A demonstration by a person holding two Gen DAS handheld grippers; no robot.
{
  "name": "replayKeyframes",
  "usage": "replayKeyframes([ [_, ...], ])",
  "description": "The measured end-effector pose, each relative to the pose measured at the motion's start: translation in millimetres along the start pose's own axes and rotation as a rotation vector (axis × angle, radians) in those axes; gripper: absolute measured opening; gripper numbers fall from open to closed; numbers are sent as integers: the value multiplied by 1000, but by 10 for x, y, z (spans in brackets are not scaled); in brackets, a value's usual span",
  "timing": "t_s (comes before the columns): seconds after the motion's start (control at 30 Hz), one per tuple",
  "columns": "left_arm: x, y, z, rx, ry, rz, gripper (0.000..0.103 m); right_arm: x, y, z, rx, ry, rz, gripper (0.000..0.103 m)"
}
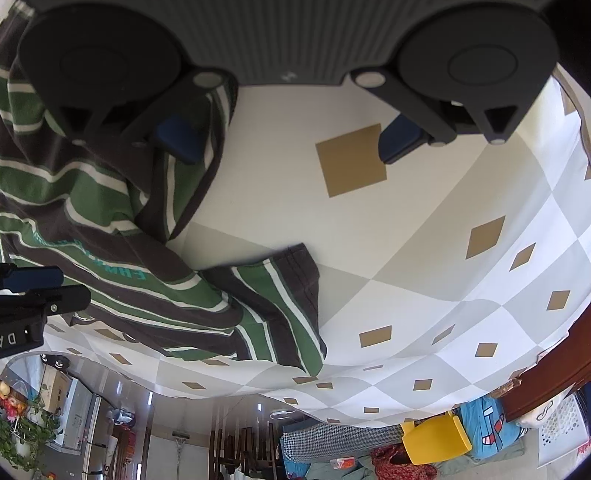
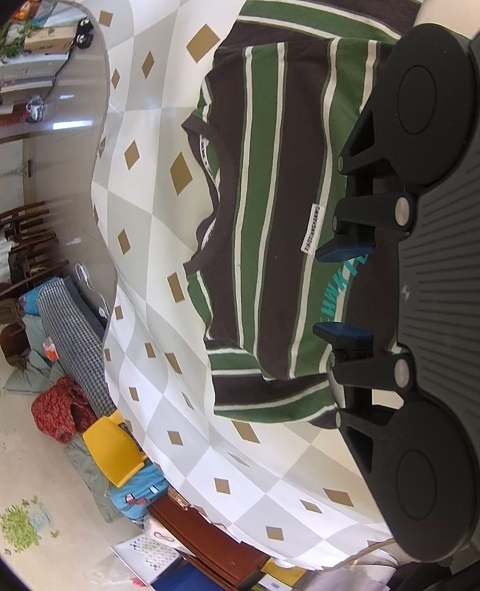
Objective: Fold clothes
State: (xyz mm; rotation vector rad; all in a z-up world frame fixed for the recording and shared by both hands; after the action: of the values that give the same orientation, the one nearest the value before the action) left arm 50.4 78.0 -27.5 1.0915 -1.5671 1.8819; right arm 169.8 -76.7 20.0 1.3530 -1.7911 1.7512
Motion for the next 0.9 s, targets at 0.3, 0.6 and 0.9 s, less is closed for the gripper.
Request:
replayKeyframes([
  [0.3,-44,35,-43,9,1,-20,103,-152,142,-452,205,-39,-26,35],
  [0.6,-58,40,-76,28,14,-39,103,-358,248,-680,394,41,-13,35],
  [0.9,-70,54,-116,31,19,-47,103,-434,117,-491,369,196,38,35],
])
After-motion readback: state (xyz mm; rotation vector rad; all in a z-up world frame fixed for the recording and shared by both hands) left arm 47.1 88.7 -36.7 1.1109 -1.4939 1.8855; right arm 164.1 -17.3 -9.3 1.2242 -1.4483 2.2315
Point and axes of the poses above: each gripper's, at about its wrist camera, not at the fingertips, and x roughly against the way its jaws point, z to its right, y to its underside, the point moved 3 cm from there along -x, roughly the way its jaws point, and after that the axes turned 6 degrees about y, right-handed, at the moved point
